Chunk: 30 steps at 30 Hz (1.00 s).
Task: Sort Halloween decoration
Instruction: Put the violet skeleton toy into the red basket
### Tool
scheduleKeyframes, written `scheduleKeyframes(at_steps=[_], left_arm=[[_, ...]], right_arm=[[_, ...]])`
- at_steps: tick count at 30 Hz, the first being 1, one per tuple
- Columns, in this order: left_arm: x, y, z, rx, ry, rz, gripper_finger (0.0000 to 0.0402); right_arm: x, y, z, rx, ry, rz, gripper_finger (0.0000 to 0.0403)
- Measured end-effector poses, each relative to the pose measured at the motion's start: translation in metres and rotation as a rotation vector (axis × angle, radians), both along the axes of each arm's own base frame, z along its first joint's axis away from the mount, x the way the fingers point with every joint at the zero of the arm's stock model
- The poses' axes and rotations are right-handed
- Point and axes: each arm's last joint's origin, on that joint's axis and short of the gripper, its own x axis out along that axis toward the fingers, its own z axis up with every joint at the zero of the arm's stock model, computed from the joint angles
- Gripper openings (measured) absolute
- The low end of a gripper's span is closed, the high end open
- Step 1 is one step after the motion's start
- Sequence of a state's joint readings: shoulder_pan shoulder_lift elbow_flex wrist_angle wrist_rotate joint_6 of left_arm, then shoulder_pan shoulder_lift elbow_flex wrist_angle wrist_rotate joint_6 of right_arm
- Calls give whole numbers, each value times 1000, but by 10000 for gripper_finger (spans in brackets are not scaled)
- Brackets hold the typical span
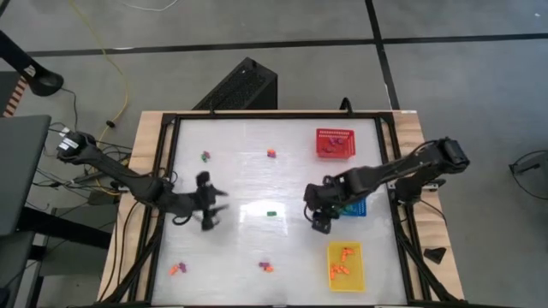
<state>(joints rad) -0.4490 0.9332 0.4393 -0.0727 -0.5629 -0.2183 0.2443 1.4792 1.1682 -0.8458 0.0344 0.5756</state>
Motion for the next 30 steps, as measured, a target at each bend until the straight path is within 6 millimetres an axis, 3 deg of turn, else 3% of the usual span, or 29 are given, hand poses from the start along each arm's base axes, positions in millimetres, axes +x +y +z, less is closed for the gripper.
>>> scheduleKeyframes(at_steps=[3, 7, 10, 14, 18, 23, 27, 30], left_arm=[[-3, 17, -12, -1, 84, 220, 169], [-10, 38, -25, -134, 221, 395, 169], [-8, 39, -27, -293, 293, 296, 169], [-3, 26, -16, -456, 351, 74, 169], [-5, -1, -11, -591, 401, -114, 169], [-11, -54, 4, -660, 410, -266, 169], [-17, -104, 15, -659, 478, -310, 169], [-21, -136, 13, -605, 624, -257, 169]], right_arm=[[7, 14, 6, -142, -168, 1, 256], [17, 29, 6, -283, -360, 60, 256], [25, 35, 10, -348, -454, 114, 256], [38, 36, 17, -433, -579, 206, 256], [51, 34, 19, -519, -670, 266, 256], [57, 36, 9, -517, -653, 275, 256], [57, 41, 5, -514, -643, 294, 256], [57, 44, 6, -508, -658, 297, 256]])
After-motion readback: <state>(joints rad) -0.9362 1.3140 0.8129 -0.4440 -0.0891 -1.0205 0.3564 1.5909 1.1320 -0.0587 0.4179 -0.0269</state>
